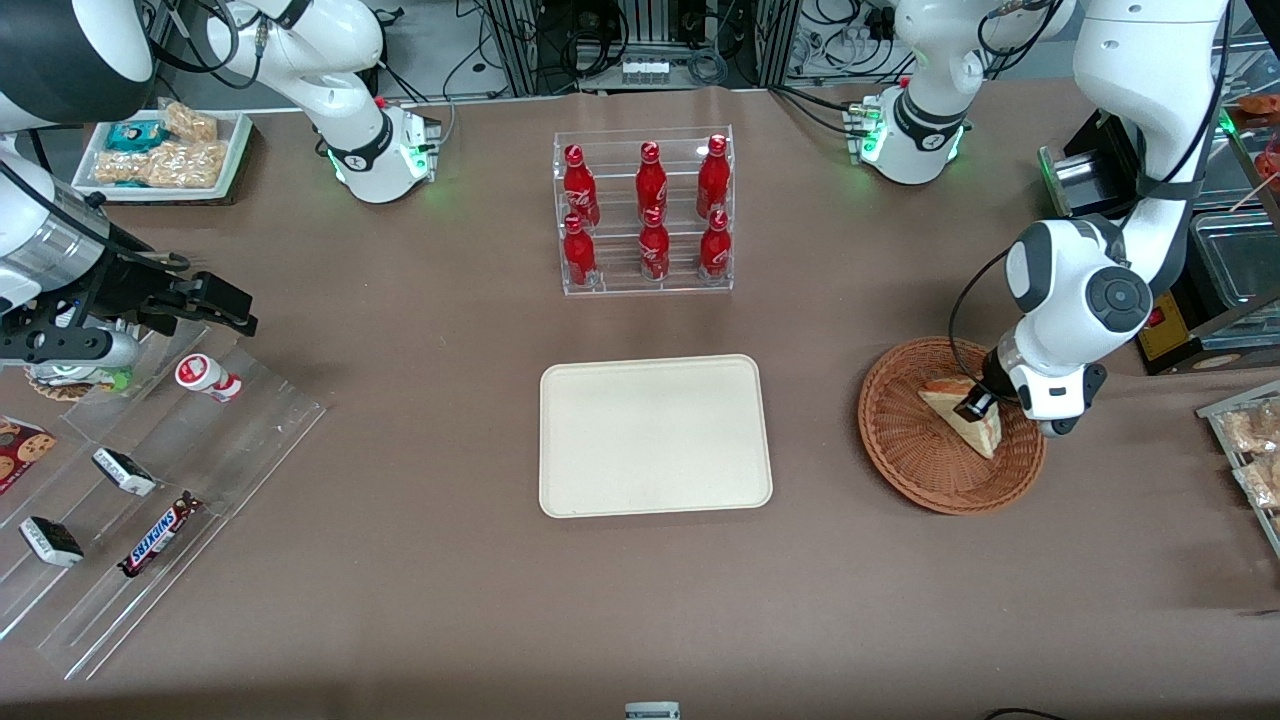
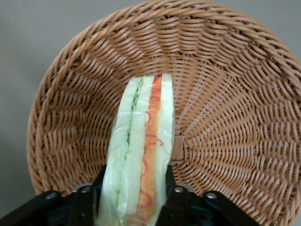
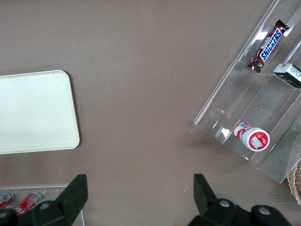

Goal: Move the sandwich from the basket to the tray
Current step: 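Lift the sandwich with the left gripper and carry it over the tray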

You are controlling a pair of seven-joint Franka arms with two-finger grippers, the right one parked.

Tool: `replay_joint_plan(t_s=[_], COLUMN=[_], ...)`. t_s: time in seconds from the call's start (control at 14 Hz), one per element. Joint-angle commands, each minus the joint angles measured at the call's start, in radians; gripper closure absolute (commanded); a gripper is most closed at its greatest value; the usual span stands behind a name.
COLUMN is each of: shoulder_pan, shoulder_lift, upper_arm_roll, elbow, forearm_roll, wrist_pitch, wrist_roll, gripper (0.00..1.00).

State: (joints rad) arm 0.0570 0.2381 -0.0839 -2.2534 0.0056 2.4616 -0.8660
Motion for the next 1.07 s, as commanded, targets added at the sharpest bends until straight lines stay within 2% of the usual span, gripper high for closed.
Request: replay_joint_plan(t_s=[0.0, 0.14, 0.29, 0.5, 0.86, 1.0], shoulder_pan=[-0.006, -0.044, -0.118, -0.262, -0.504, -0.595], shoulder_lift=[-0.051, -0.02, 0.021, 0.091, 0.329, 0.403], upper_arm_roll=[-0.01, -0.01, -0.01, -0.01, -0.005, 0.001], elbow=[0.082, 0.226, 0.335, 0.437, 0.729, 0.81], forearm_roll=[-0.004, -0.009, -0.009, -0.009, -0.003, 0.057], wrist_pitch=[-0.181, -0.326, -0.374, -0.359, -0.342, -0.339], wrist_roll=[0.01, 0.012, 0.015, 0.06, 0.052, 0.015], gripper=[1.0, 1.0, 1.0, 0.98, 0.97, 0.98])
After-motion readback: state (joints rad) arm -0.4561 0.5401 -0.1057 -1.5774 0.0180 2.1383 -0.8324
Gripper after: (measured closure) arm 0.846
